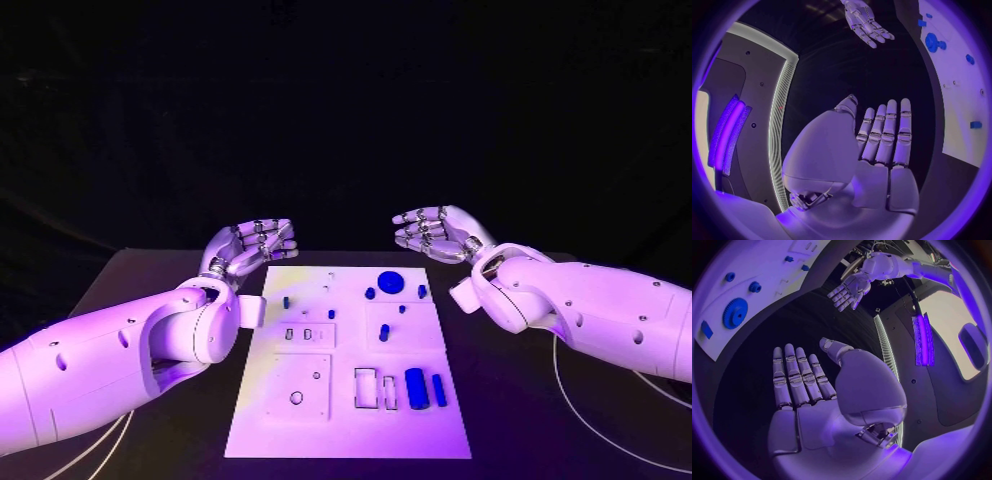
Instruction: Assemble the parts on the task board
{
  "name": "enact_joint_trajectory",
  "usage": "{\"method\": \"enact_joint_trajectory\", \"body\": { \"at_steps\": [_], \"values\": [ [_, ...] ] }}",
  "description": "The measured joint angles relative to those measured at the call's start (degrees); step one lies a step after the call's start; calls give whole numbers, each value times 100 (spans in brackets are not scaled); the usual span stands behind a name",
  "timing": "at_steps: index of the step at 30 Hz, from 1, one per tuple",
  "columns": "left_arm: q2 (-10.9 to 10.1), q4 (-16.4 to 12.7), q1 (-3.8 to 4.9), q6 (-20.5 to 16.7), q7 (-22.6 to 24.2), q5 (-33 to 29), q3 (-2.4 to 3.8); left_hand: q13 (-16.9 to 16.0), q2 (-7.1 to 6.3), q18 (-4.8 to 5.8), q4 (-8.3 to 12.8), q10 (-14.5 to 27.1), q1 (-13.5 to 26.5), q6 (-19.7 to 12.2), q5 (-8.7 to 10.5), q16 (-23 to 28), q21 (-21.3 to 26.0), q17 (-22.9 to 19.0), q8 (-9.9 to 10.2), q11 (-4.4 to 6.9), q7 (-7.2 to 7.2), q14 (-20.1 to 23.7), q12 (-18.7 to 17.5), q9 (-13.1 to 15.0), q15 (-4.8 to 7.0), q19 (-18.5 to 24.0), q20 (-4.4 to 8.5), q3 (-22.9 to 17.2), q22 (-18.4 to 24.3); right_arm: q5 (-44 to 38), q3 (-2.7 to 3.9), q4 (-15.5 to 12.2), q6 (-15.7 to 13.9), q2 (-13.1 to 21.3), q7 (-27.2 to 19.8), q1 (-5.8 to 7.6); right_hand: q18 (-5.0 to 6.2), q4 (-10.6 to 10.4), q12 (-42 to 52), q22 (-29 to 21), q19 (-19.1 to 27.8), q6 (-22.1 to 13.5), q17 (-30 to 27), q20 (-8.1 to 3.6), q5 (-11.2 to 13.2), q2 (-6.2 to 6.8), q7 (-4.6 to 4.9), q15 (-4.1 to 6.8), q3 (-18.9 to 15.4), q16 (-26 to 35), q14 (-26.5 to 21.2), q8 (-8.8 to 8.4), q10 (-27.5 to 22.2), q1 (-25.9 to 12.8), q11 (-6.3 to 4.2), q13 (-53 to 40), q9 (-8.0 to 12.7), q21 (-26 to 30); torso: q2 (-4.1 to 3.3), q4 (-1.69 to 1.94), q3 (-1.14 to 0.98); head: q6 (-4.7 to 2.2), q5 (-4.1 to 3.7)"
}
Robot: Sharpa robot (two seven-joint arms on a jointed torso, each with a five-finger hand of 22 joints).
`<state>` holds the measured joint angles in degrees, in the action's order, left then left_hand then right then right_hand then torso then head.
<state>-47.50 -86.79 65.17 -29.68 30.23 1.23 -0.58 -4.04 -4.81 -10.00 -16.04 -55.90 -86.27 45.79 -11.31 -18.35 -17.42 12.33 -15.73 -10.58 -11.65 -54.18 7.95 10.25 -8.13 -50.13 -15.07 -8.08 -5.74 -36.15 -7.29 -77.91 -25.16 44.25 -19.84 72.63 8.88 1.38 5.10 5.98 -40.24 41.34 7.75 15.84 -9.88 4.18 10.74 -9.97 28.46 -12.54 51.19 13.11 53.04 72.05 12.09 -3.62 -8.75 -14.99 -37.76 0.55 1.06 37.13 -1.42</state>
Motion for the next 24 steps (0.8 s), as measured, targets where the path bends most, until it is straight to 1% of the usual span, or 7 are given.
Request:
{"method": "enact_joint_trajectory", "body": {
  "at_steps": [6, 7, 8, 12, 18, 20, 24],
  "values": [
    [-189, -348, 72, 80, -24, 42, 4, 0, -40, -21, -16, -198, -40, 102, 0, -111, -98, 146, 0, 85, -41, -277, -41, 0, 96, -231, 115, -96, -17, -1392, 18, -26, 172, -16, 480, 141, 86, 112, 13, 134, -792, 564, 180, -226, 2, 212, 101, 270, 109, -321, 887, 167, 666, 87, -201, -29, -81, -402, -160, 47, 36, -19, -48],
    [-216, -407, 84, 96, -28, 44, 5, 0, -40, -21, -16, -212, -40, 115, 0, -111, -98, 157, -17, 72, -28, -277, -42, 0, 97, -231, 115, -96, -17, -1622, 20, -29, 212, -23, 567, 166, 86, 178, 45, 310, -1386, 898, 442, -460, 44, 358, 91, 515, 91, -657, 1612, 268, 1160, 141, -379, -73, -137, -799, -197, 57, 43, -27, -58],
    [-241, -467, 97, 111, -32, 44, 7, 0, -40, -21, -16, -219, -40, 122, 0, -111, -98, 161, -24, 65, -21, -277, -42, 0, 97, -231, 115, -96, -17, -1851, 20, -34, 253, -34, 656, 189, 88, 206, 54, 423, -1712, 1021, 616, -595, 73, 417, 65, 648, 58, -882, 2021, 301, 1378, 151, -459, -95, -156, -1043, -225, 65, 52, -41, -66],
    [-321, -685, 147, 184, -48, 45, 15, 1, -40, -21, -16, -239, -40, 142, 0, -111, -98, 161, -23, 84, -41, -277, -45, 0, 97, -231, 115, -96, -17, -2803, 22, -82, 438, -68, 1038, 270, 88, 145, -2, 775, -2326, 1171, 1293, -858, 57, 549, -31, 874, -75, -1701, 2801, 307, 1578, 100, -608, -152, -173, -1686, -332, 93, 80, -74, -100],
    [-371, -826, 177, 251, -64, 42, 28, 1, -40, -21, -16, -239, -40, 142, 0, -111, -98, 166, -23, 84, -41, -277, -45, -1, 97, -231, 114, -96, -17, -3891, 28, -166, 686, -124, 1504, 321, 88, -13, -72, 1267, -2651, 1196, 2707, -940, 11, 708, -57, 926, -100, -3507, 3092, 255, 1555, 14, -647, -247, -194, -2418, -464, 135, 113, -96, -135],
    [-390, -863, 183, 271, -71, 40, 32, 1, -40, -20, -16, -239, -40, 142, 0, -111, -98, 165, -23, 84, -41, -277, -45, -1, 97, -231, 115, -96, -17, -4228, 28, -201, 772, -150, 1650, 331, 88, -112, -101, 1921, -2855, 1196, 3880, -943, 11, 741, -57, 909, -73, -4676, 3231, 228, 1463, -19, -622, -276, -216, -3019, -506, 148, 124, -100, -147],
    [-402, -901, 195, 303, -83, 37, 39, 1, -40, -20, -32, -239, -40, 142, 0, -111, -98, 165, -22, 84, -41, -277, -45, -1, 97, -231, 114, -112, -16, -4732, 29, -237, 913, -198, 1866, 336, -49, -196, -101, 3443, -3299, 1195, 5246, -930, 11, 768, -58, 894, -47, -5902, 3247, 225, 1359, 13, -594, -300, -248, -4229, -576, 170, 140, -102, -172]
  ]
}}
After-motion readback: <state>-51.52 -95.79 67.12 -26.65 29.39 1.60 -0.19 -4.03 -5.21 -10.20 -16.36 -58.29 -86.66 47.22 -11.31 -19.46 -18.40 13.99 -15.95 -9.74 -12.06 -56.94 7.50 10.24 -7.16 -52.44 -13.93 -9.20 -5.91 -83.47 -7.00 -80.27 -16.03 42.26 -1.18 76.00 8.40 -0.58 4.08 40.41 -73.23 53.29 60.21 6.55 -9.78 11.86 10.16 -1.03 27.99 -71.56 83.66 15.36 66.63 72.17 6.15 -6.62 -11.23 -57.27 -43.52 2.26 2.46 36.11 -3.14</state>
